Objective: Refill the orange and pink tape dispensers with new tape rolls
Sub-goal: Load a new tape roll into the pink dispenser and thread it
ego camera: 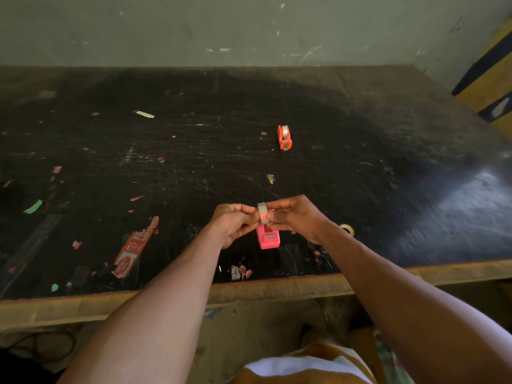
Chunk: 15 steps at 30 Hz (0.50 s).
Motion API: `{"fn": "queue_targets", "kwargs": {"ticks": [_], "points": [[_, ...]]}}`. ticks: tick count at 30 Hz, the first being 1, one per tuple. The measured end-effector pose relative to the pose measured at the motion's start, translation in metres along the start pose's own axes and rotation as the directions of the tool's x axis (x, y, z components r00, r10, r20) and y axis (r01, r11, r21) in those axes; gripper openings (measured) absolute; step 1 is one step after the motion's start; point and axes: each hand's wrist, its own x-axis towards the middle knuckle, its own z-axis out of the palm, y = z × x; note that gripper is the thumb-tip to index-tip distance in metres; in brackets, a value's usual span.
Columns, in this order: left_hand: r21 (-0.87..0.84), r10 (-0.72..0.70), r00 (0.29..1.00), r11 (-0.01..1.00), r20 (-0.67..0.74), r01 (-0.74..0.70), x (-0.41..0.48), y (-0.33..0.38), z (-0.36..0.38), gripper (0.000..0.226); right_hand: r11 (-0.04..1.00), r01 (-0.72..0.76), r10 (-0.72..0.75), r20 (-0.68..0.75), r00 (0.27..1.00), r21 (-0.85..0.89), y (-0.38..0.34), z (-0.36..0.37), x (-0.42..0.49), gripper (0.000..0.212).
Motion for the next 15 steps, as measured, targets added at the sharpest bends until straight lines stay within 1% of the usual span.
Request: {"fn": "queue_targets", "kwargs": {"ticks": [2, 5, 7, 10, 15], "points": [[-0.012, -0.007, 1.0, 1.0, -0.01, 0.007, 0.003, -0.001, 0.002, 0.017, 1.0, -0.007, 0.007, -0.001, 1.0, -0.005, 0.0, -0.002, 0.004, 0.033], [-0.01, 0.015, 0.997, 1.0, -0.07, -0.016, 0.009, 0.001, 0.01, 0.017, 0.999, -0.025, 0.025, -0.025, 0.999, -0.027, -0.001, -0.004, 0.015, 0.031], [0.005, 0.028, 0.993, 1.0, -0.111, -0.028, 0.013, 0.001, 0.016, 0.018, 0.998, -0.039, 0.037, -0.041, 0.998, -0.051, -0.001, -0.008, 0.022, 0.028], [-0.001, 0.024, 0.99, 1.0, -0.138, -0.025, 0.018, 0.002, 0.02, 0.02, 0.998, -0.044, 0.042, -0.042, 0.998, -0.048, 0.003, -0.012, 0.032, 0.022], [0.056, 0.027, 0.973, 0.998, -0.229, -0.014, 0.027, -0.004, 0.03, 0.019, 0.992, -0.067, 0.059, -0.072, 0.996, -0.105, 0.013, -0.014, 0.043, 0.017]]}}
